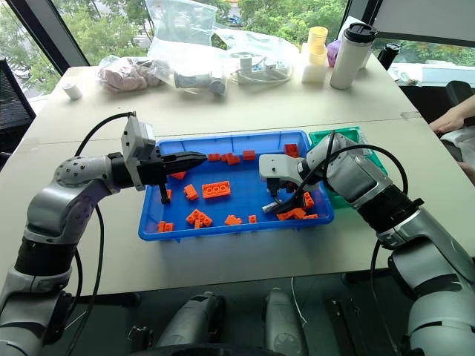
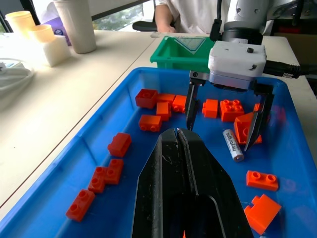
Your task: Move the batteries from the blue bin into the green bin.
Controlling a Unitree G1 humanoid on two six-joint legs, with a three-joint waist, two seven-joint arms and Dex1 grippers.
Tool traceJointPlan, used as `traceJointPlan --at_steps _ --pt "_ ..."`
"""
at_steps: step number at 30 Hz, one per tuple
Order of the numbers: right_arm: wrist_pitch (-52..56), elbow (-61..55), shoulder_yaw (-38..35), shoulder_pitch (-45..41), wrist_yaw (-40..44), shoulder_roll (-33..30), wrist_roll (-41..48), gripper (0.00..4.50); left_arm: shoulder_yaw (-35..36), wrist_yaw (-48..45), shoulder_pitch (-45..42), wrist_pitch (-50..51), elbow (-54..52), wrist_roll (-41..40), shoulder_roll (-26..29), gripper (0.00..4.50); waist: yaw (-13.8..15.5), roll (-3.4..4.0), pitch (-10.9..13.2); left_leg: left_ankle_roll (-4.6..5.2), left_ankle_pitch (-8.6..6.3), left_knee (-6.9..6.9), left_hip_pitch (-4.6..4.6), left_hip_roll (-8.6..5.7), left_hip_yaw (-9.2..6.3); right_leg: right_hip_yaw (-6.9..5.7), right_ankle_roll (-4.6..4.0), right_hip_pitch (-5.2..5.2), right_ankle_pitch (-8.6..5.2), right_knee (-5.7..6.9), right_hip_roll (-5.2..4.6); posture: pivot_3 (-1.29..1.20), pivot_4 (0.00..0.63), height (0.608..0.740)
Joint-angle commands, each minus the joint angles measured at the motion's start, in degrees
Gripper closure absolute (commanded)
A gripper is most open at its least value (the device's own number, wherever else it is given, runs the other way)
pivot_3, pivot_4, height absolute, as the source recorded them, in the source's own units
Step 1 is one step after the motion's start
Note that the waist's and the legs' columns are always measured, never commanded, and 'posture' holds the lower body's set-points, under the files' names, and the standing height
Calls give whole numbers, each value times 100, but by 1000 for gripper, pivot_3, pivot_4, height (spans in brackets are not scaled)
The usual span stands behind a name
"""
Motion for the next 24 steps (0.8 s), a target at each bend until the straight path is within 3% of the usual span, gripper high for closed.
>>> traceJointPlan --at_steps 1,3,10,14,19,24 --pt "-420 100 -19 -43 -69 96 -405 272 164 52 -3 -13 -236 -57 63 4500 5 0 0 0 0 0 0 0 0 0 0 0 0 0 0 0 150 740" --pt "-625 177 -21 -31 -94 131 -598 843 169 70 12 1 -265 -62 75 4500 6 0 0 -1 1 0 -1 0 -1 0 0 0 0 0 0 0 150 740" --pt "-663 197 -258 -18 -69 284 -742 4437 149 112 11 22 -298 -71 85 4500 2 -1 0 -3 2 -1 0 0 -2 0 0 0 0 2 1 0 150 740" --pt "-4 -11 -983 -241 -635 407 -607 4437 114 99 -23 8 -259 -70 63 4500 3 1 1 -3 2 0 0 0 -2 -1 0 0 0 1 1 0 150 740" --pt "1143 -193 -2136 -381 -1407 -228 -750 4437 34 37 -103 -57 -145 -38 -13 4500 75 0 1 -5 3 0 -7 -5 -8 -4 -1 -3 0 -1 -3 0 150 740" --pt "1616 -436 -2750 152 -1763 -928 -811 4437 -59 -103 -141 -121 -37 -3 -65 4500 130 0 1 -3 2 -1 -6 -5 -4 -3 -1 0 0 -4 -5 0 150 740"
